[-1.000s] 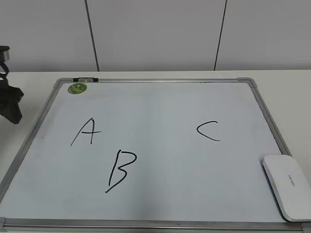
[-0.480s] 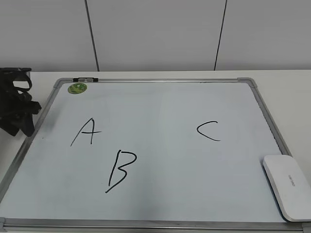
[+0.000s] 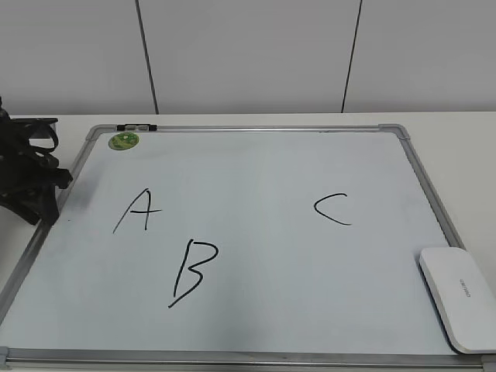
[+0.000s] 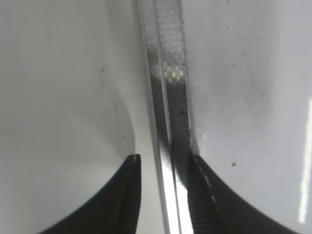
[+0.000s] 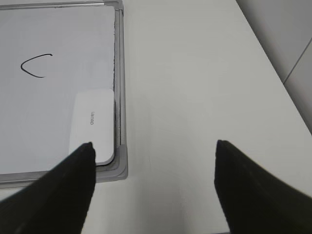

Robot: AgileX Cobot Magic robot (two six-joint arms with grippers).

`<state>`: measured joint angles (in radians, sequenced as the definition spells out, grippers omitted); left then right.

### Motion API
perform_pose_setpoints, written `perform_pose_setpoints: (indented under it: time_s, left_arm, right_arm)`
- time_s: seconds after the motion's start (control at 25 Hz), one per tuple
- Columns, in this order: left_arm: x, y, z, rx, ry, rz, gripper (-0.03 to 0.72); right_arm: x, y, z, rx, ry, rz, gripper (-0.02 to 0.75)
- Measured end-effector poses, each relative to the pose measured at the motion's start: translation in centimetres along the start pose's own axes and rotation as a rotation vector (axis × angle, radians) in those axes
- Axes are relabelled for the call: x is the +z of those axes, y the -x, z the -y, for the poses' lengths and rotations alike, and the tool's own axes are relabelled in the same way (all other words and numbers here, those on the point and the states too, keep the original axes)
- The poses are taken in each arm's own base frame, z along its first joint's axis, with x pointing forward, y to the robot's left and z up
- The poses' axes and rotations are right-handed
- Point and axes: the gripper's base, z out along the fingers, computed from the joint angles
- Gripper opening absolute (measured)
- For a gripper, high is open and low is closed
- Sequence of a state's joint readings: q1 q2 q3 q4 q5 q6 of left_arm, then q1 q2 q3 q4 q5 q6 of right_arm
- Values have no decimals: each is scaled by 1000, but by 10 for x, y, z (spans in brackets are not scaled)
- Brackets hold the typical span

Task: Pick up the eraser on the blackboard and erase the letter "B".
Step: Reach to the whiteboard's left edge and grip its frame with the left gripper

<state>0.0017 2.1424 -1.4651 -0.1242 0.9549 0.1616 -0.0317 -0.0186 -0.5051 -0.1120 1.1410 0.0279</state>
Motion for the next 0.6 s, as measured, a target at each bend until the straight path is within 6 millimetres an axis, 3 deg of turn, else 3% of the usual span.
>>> perform_pose_setpoints:
  time_s: [0.28, 0.6]
  left_arm:
    - [2, 1, 1, -9, -15, -9, 29]
    - [2, 1, 1, -18, -17, -10, 17]
  right_arm:
    - [0, 0, 0, 0, 0, 0, 586]
    - [0, 0, 0, 0, 0, 0, 587]
